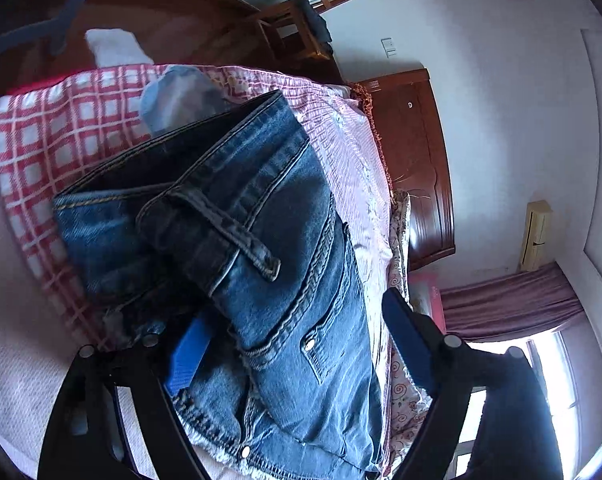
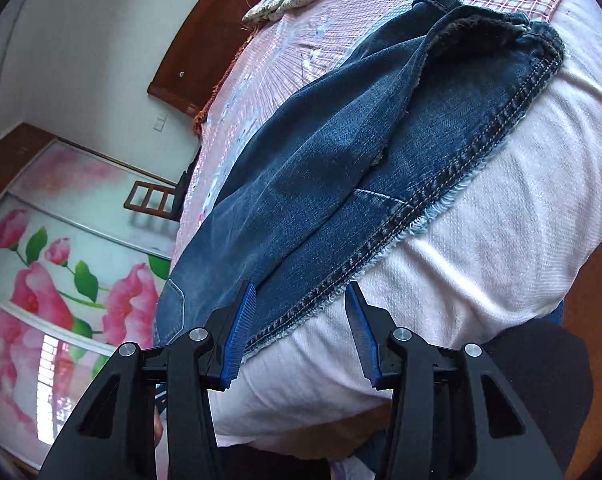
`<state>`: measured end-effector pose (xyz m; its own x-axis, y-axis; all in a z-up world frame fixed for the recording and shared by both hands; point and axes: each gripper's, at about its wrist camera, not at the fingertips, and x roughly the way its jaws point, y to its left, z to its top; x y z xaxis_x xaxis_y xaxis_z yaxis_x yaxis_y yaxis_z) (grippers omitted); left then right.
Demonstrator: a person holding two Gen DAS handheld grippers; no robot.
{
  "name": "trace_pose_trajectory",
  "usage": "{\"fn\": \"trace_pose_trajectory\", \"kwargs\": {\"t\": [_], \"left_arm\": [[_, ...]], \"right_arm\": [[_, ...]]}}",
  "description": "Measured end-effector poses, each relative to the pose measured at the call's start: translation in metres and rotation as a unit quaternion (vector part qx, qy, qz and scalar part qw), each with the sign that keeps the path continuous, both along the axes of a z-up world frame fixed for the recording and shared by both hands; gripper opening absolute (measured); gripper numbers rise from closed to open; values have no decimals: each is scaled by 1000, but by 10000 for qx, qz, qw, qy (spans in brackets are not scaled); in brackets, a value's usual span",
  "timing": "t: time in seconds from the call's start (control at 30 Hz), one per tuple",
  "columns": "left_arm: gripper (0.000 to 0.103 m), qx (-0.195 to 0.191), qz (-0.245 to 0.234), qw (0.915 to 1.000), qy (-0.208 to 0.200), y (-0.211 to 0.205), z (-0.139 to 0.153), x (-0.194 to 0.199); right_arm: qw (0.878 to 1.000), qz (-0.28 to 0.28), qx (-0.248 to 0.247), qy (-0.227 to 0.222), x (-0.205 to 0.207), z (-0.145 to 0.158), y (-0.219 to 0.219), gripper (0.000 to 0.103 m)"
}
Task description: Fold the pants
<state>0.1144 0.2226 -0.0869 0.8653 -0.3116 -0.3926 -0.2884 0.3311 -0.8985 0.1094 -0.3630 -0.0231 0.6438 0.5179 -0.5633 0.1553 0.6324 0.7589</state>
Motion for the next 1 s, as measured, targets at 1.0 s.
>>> {"fn": "trace_pose_trajectory", "kwargs": {"t": [1.0], "left_arm": [[13, 2279, -601, 9714, 282, 1, 11, -24]], "right_arm": [[9753, -1936, 1060, -20, 9, 3, -128, 62]]}}
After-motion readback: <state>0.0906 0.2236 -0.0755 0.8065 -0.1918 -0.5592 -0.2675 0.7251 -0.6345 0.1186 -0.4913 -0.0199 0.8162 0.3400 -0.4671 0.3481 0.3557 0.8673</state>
